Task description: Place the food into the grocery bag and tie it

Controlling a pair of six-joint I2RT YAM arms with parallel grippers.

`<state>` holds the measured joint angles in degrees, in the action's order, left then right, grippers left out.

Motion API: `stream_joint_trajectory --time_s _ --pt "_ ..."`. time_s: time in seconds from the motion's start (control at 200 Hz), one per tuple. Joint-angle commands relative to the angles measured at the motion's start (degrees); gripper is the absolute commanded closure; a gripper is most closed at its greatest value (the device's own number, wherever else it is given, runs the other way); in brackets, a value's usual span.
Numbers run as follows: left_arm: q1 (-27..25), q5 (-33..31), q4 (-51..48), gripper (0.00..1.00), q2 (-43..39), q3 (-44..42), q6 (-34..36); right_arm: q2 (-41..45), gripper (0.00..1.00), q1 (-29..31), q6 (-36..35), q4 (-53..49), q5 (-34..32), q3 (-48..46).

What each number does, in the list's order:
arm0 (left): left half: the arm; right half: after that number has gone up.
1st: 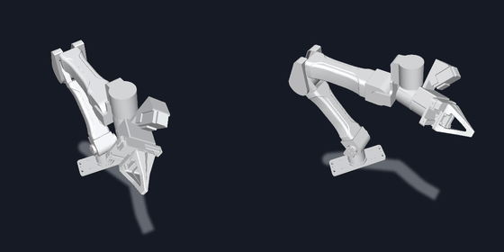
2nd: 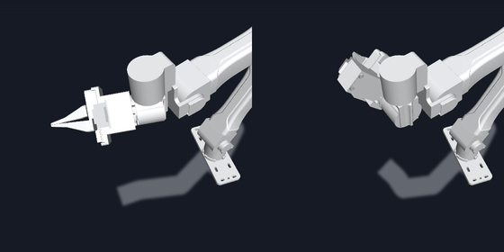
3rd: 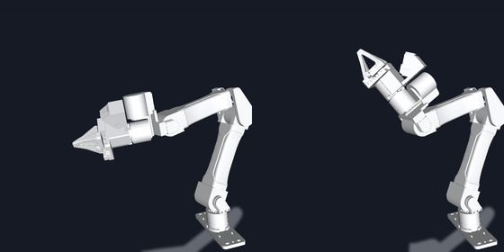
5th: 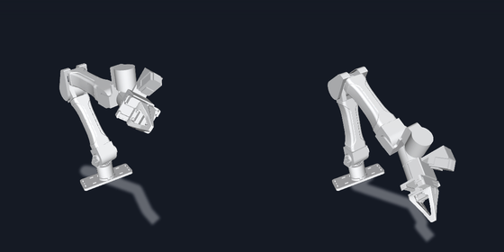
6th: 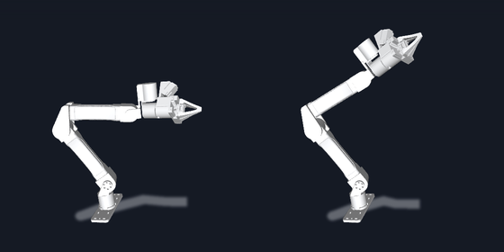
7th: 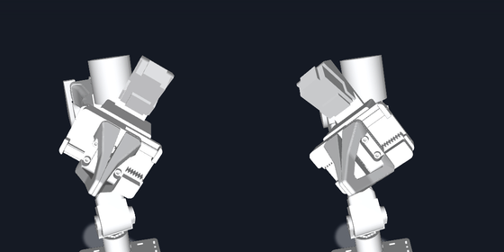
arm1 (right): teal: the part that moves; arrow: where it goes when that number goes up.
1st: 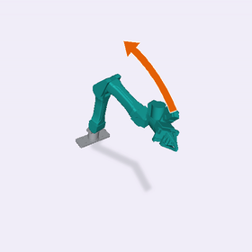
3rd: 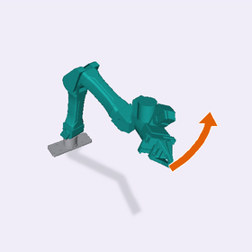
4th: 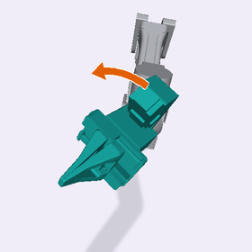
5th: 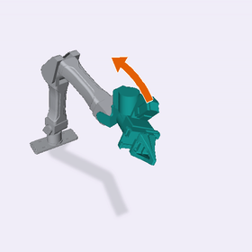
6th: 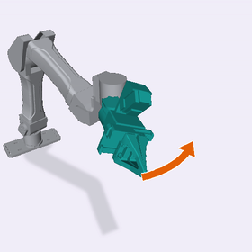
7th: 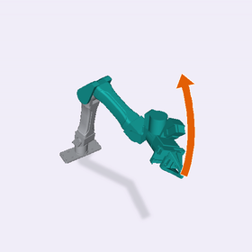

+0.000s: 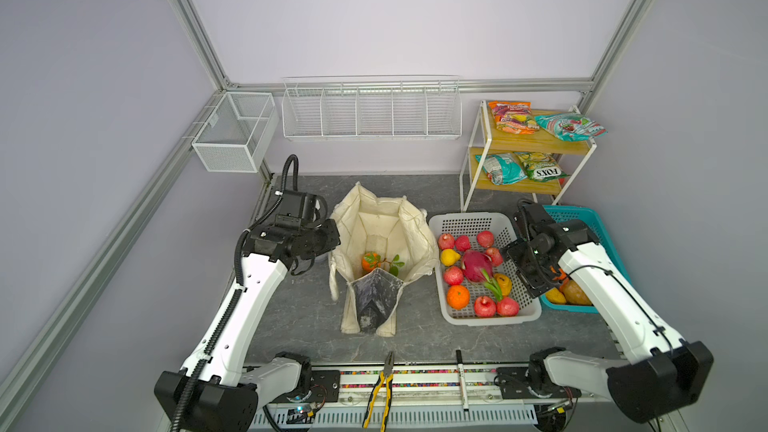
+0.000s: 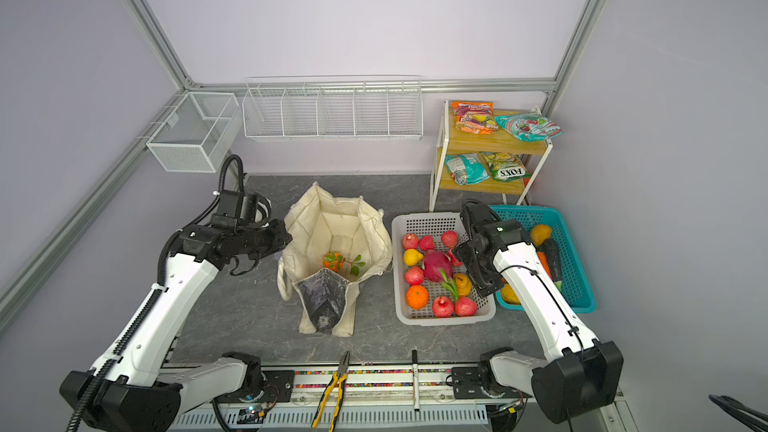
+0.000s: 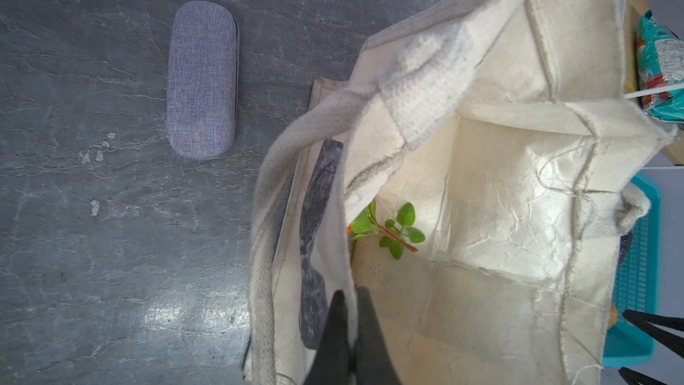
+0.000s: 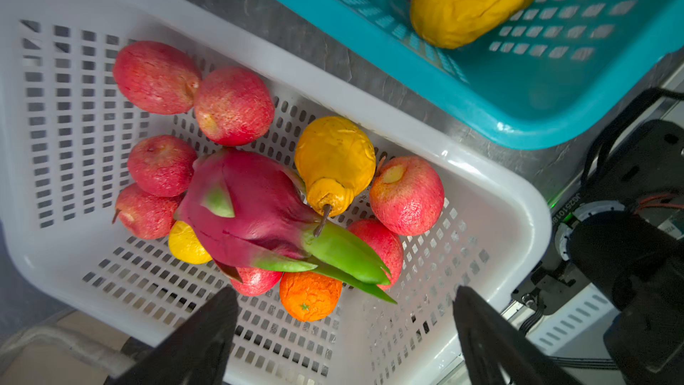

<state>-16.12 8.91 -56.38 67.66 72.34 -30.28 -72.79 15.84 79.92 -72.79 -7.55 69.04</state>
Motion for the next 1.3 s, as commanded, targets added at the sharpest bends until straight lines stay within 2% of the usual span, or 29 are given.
stream_joint_trajectory --time_s 0.0,0.25,0.33,0.86,1.295 --pt "0.21 -0.01 0.21 1.0 0.15 -0.19 0.51 -1.75 0.1 -0.28 5.1 -0.31 0.96 -0.22" --pt "0.21 0.06 0.33 1.0 -0.08 -0.51 0.42 -6.36 0.15 -1.04 6.48 2.63 -0.82 -1.58" --pt "0.21 0.09 0.43 1.0 -0.21 -0.7 0.4 -7.12 0.17 -1.08 9.25 4.83 -0.26 -2.67" --pt "0.21 1.08 1.71 1.0 1.13 -0.71 0.31 -17.56 0.19 -1.06 10.34 7.62 0.91 -3.04" --pt "0.21 1.2 1.76 1.0 2.26 0.3 0.66 -19.92 0.26 -1.05 10.87 8.98 0.54 -5.18"
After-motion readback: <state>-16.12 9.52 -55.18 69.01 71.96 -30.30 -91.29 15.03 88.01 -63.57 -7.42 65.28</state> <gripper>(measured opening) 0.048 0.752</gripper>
